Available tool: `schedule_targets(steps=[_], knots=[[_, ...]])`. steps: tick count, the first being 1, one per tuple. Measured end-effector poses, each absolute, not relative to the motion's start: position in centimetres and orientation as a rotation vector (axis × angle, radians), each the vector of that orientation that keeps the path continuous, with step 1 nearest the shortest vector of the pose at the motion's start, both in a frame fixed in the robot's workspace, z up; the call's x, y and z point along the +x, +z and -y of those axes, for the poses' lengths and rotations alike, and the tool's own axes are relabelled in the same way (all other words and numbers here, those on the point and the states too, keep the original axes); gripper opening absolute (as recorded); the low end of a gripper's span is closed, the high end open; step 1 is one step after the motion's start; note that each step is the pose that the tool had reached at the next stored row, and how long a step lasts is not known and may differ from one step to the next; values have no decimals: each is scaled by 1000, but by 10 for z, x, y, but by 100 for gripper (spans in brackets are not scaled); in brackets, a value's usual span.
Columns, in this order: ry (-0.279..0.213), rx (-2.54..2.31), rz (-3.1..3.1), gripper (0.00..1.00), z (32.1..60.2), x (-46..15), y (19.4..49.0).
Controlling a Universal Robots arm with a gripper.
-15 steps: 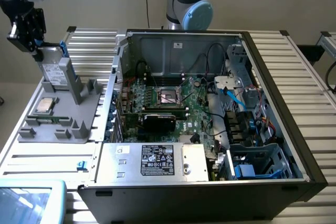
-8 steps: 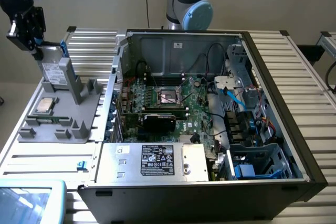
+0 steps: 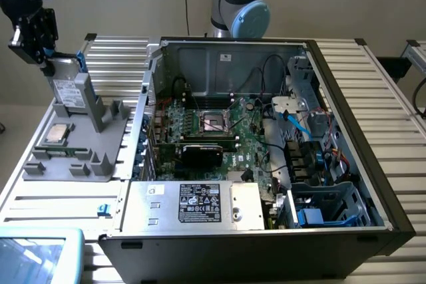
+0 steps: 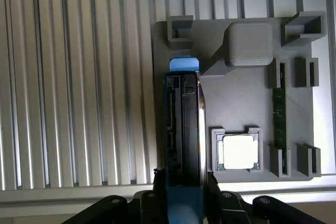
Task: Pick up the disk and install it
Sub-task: 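Pick up the disk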
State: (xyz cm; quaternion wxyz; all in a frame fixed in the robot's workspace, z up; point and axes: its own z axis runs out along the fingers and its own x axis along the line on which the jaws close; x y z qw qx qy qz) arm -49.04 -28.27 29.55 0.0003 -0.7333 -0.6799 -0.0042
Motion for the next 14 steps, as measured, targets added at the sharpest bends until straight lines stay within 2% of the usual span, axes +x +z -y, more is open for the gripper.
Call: schedule_targets(steps=[2, 3, 4, 5, 7, 8, 14], knots=[[-13, -2303, 2136, 39, 283, -490, 296], [-13, -2303, 2136, 45, 283, -490, 295], [-13, -2303, 2136, 45, 283, -490, 295], [-13, -2303, 2136, 51, 283, -490, 295], [-13, -2303, 2135, 51, 283, -490, 295], [-13, -2304, 2135, 58, 283, -490, 295], [-13, -2317, 2121, 58, 283, -490, 295]])
